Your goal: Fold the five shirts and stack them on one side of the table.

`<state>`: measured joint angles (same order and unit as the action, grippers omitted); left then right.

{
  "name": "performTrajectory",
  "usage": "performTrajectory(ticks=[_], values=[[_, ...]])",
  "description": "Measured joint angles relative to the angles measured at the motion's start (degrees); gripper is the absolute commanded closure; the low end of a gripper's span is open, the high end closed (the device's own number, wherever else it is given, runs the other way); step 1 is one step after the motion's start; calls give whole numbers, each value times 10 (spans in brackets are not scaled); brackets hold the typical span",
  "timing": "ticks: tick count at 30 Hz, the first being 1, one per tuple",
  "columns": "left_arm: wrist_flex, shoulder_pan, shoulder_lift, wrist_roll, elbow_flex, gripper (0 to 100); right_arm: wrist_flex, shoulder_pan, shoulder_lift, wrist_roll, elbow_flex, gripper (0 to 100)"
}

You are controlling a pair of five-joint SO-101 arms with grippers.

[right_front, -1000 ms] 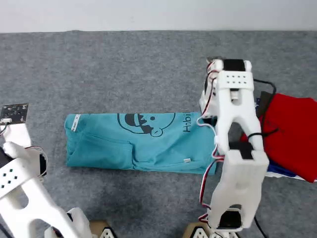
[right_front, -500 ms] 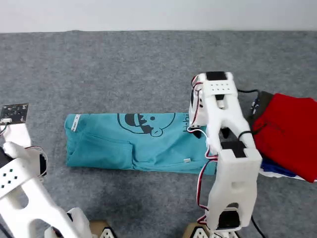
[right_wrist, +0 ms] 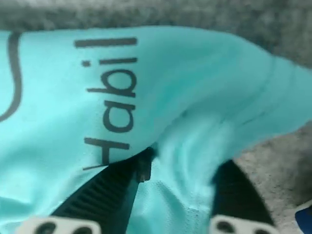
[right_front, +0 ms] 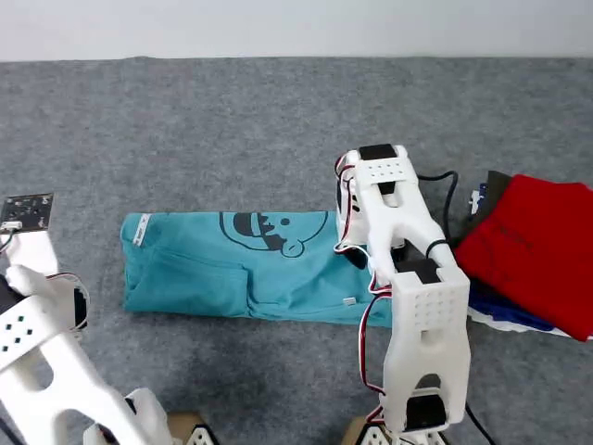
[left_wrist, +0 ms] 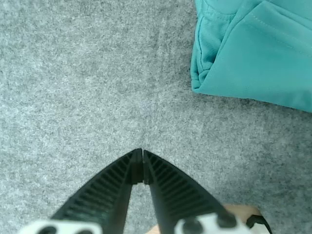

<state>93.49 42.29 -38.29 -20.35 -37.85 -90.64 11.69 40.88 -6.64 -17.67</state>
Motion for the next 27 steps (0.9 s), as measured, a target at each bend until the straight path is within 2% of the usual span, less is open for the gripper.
performTrajectory(ticks=[15,27], values=[[0,0,0,0,0,994,-64,1,-72,140,11,988],[0,0,0,0,0,994,-98,-152,-172,294,11,988]])
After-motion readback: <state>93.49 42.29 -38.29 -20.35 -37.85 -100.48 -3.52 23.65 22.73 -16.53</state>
